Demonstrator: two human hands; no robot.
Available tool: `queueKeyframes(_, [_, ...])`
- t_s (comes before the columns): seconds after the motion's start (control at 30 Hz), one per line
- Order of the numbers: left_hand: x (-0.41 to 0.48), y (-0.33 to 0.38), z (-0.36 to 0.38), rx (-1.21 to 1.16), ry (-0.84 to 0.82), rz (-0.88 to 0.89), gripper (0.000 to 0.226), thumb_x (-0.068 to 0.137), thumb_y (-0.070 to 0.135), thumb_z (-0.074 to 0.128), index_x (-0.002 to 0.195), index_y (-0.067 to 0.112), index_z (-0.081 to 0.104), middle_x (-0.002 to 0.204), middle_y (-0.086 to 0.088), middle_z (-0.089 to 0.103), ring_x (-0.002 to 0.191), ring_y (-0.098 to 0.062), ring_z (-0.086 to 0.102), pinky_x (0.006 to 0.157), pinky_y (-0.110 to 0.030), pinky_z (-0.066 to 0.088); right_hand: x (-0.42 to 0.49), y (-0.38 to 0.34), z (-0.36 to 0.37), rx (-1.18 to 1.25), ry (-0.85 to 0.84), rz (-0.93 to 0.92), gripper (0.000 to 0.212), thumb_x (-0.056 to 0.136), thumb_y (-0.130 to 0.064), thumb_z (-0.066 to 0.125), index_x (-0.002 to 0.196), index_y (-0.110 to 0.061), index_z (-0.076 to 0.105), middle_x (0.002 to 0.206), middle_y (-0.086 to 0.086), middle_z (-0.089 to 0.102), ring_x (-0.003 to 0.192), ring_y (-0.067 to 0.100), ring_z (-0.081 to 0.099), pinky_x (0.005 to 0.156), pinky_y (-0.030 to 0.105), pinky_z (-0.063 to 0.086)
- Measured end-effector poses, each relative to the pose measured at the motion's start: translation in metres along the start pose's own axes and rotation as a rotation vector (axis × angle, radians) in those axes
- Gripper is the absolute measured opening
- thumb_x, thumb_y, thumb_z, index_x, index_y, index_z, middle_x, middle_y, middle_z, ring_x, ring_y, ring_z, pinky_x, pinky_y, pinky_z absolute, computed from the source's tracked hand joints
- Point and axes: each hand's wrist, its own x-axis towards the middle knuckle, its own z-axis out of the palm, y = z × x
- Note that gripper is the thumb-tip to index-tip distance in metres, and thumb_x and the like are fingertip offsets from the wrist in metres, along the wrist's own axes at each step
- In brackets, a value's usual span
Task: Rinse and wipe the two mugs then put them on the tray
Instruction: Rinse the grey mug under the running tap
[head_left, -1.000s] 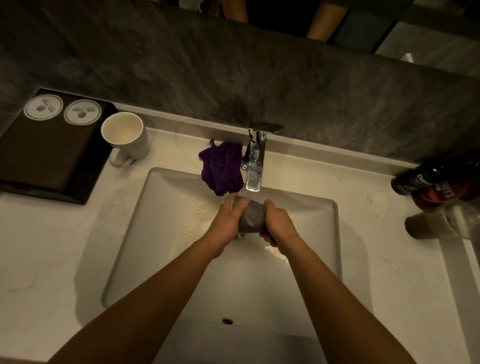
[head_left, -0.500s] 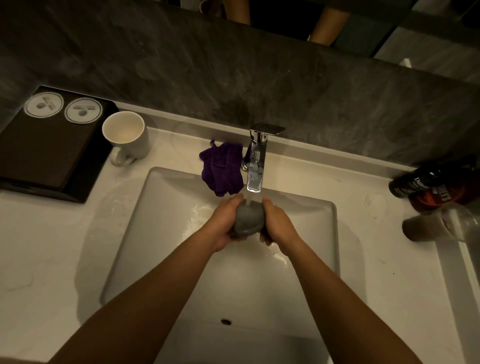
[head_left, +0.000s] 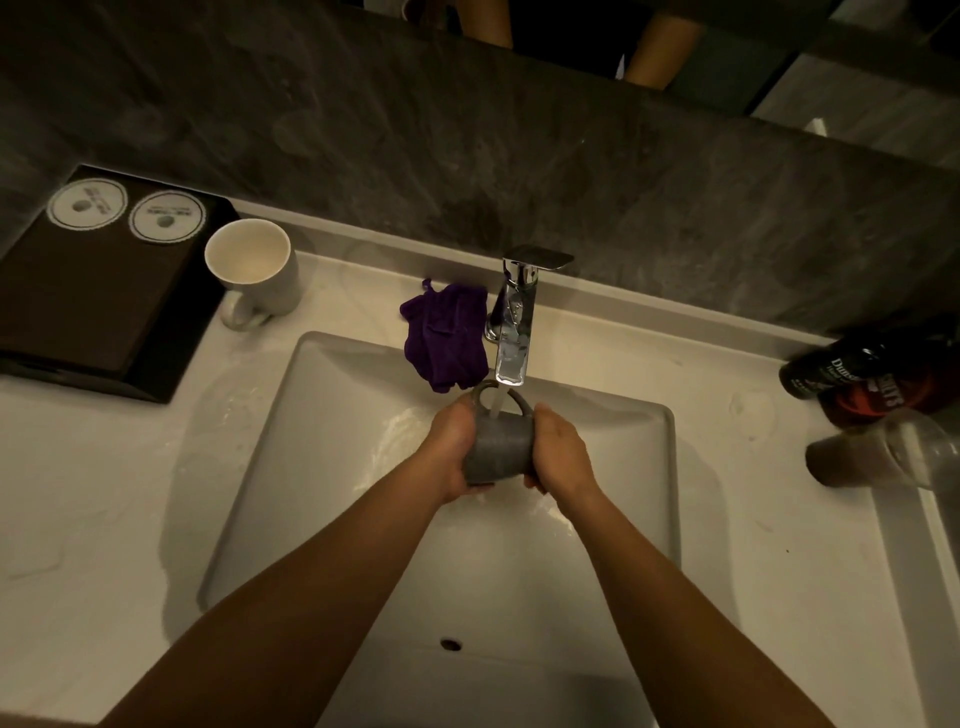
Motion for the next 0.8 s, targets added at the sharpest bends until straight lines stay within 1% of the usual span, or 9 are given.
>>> queueKeyframes(0.1, [-0.004, -0.013, 0.003, 0.137, 0.075, 0.413, 0.023, 0.105, 0.05, 0.047, 0.113, 0.033, 0.061, 0.118, -0.006, 0.065, 0.11, -0.027, 0.064, 0.087, -0.039, 0.054, -0.001, -0.008, -0.008, 0.139, -0.123, 0.293, 0.044, 0.104, -0.039, 0.028, 0.106, -0.009, 0.059, 0.074, 0.017, 0.062, 0.047, 0.021, 0.054, 0.039, 0.023, 0.04])
queueKeyframes(0.17, [-0.004, -0.022, -0.001, 0.269, 0.033, 0.638, 0.022, 0.108, 0.041, 0.045, 0.126, 0.036, 0.057, 0.125, 0.001, 0.057, 0.117, -0.022, 0.057, 0.09, -0.036, 0.053, -0.005, -0.011, -0.013, 0.2, -0.232, 0.369, 0.043, 0.103, -0.036, 0.031, 0.11, -0.004, 0.06, 0.07, 0.017, 0.062, 0.043, 0.02, 0.052, 0.034, 0.019, 0.035])
queueKeyframes(0.23, [0.002, -0.018, -0.005, 0.295, 0.051, 0.582, 0.032, 0.108, 0.04, 0.043, 0.135, 0.029, 0.058, 0.133, -0.001, 0.056, 0.118, -0.023, 0.056, 0.084, -0.033, 0.053, -0.003, -0.008, -0.008, 0.163, -0.197, 0.262, 0.049, 0.104, -0.042, 0.029, 0.111, -0.004, 0.059, 0.077, 0.022, 0.066, 0.045, 0.023, 0.056, 0.037, 0.023, 0.038])
queueKeyframes(0.37, [-0.003, 0.004, -0.002, 0.127, 0.051, 0.071, 0.026, 0.104, 0.048, 0.046, 0.104, 0.027, 0.062, 0.119, -0.015, 0.069, 0.107, -0.036, 0.068, 0.083, -0.044, 0.056, -0.002, 0.004, 0.007, -0.035, 0.046, -0.073, 0.049, 0.105, -0.052, 0.028, 0.102, -0.012, 0.057, 0.093, 0.019, 0.068, 0.059, 0.029, 0.069, 0.042, 0.029, 0.052])
queueKeyframes(0.43, [0.004, -0.001, -0.004, 0.143, 0.039, 0.173, 0.03, 0.104, 0.046, 0.048, 0.12, 0.025, 0.063, 0.127, -0.015, 0.066, 0.112, -0.034, 0.066, 0.085, -0.045, 0.058, -0.002, 0.003, 0.007, -0.038, 0.041, -0.037, 0.054, 0.105, -0.051, 0.025, 0.105, -0.008, 0.058, 0.079, 0.019, 0.068, 0.045, 0.024, 0.063, 0.04, 0.028, 0.047])
queueKeyframes(0.57, [0.01, -0.021, -0.014, 0.282, -0.049, 0.563, 0.052, 0.105, 0.043, 0.052, 0.155, 0.036, 0.039, 0.144, 0.0, 0.048, 0.122, -0.021, 0.057, 0.092, -0.038, 0.059, -0.001, -0.011, -0.008, 0.126, -0.191, 0.319, 0.056, 0.104, -0.045, 0.024, 0.112, 0.0, 0.057, 0.062, 0.017, 0.057, 0.036, 0.016, 0.043, 0.04, 0.021, 0.029])
queueKeyframes(0.67, [0.01, -0.016, -0.013, 0.262, 0.016, 0.531, 0.039, 0.104, 0.04, 0.054, 0.143, 0.031, 0.052, 0.137, -0.001, 0.054, 0.106, -0.014, 0.06, 0.074, -0.029, 0.055, 0.002, -0.009, -0.003, 0.019, -0.178, 0.256, 0.07, 0.103, -0.056, 0.021, 0.104, 0.0, 0.062, 0.063, 0.018, 0.06, 0.038, 0.018, 0.047, 0.041, 0.023, 0.035])
queueKeyframes(0.73, [0.011, -0.005, -0.01, 0.15, 0.048, 0.343, 0.022, 0.102, 0.042, 0.057, 0.116, 0.027, 0.063, 0.13, -0.009, 0.063, 0.105, -0.022, 0.064, 0.082, -0.038, 0.058, 0.001, -0.005, 0.005, -0.114, -0.077, 0.073, 0.084, 0.095, -0.07, 0.018, 0.098, -0.002, 0.067, 0.071, 0.019, 0.068, 0.048, 0.024, 0.061, 0.047, 0.028, 0.047])
queueKeyframes(0.8, [0.011, 0.004, -0.008, 0.06, 0.03, 0.164, 0.022, 0.1, 0.045, 0.061, 0.106, 0.025, 0.064, 0.121, -0.012, 0.068, 0.107, -0.031, 0.067, 0.094, -0.046, 0.059, -0.001, 0.001, 0.009, -0.188, -0.005, -0.039, 0.083, 0.09, -0.077, 0.019, 0.103, -0.01, 0.068, 0.092, 0.016, 0.071, 0.075, 0.028, 0.069, 0.069, 0.037, 0.057])
